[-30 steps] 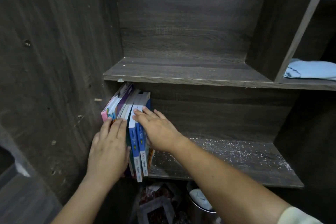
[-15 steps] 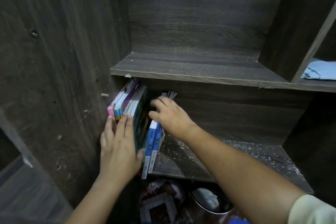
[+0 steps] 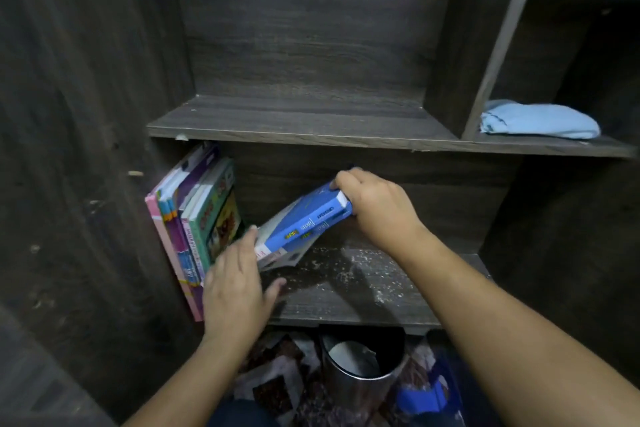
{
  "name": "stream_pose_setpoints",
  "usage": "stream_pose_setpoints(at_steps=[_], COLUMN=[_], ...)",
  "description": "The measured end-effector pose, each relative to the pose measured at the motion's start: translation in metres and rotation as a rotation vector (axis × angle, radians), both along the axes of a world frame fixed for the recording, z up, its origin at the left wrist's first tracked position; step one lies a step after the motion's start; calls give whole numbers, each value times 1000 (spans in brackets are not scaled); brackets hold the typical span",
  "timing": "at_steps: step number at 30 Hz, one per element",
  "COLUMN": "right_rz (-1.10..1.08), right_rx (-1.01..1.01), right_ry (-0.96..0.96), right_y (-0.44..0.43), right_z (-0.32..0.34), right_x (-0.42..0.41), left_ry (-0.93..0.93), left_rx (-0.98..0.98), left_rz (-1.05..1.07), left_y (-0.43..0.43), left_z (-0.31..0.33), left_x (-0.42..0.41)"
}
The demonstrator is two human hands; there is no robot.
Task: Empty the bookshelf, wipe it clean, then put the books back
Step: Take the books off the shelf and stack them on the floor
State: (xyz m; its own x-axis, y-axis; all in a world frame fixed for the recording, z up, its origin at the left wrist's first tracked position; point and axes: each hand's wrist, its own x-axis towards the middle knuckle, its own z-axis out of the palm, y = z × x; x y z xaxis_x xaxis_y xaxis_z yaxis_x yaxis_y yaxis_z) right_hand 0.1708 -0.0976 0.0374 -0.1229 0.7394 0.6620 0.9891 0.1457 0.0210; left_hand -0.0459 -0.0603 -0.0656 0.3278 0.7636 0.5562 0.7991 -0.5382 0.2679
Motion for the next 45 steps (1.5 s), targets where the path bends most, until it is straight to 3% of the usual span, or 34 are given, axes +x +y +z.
stream_pose_setpoints(at_steps=[2,5,8,11,15,17,21,23,32,38,41,45], right_rz=[-20,-42,-179,-249,-289,-346,-580,-630,-511,-418,-425,-425], right_rx=[-1,-36,-238,-444,-457,-431,-409,-505,-925,-891,-866,-887], right_ry=[3,33,111,283,549,465,-93,-187,117,314,296,325], right_y=[-23,-59,-97,-134,-178,-196,-224,-231,-277,-295,-295,-295], right_z=[10,12,10,10,13,16,18,17,-9,-30,-43,-39], right_x=[9,25,47,72,90,92,90,82,81,87,86,85], left_ry=[-8,30,110,135,188,215,289,320,577,687,710,790], left_rx=[98,33,-24,-57,-181,-248,-298,-315,-482,-538,-468,-218], left_rz=[12,-67,-214,-389,-499,-515,-591,-639,-890,-974,-976,-873], left_y=[6,14,8,-7,-34,-46,-75,-92,-158,-161,-164,-173], left_z=[9,33,52,67,82,87,94,97,82,79,72,65], left_x=[4,14,31,52,81,95,122,134,165,173,171,170])
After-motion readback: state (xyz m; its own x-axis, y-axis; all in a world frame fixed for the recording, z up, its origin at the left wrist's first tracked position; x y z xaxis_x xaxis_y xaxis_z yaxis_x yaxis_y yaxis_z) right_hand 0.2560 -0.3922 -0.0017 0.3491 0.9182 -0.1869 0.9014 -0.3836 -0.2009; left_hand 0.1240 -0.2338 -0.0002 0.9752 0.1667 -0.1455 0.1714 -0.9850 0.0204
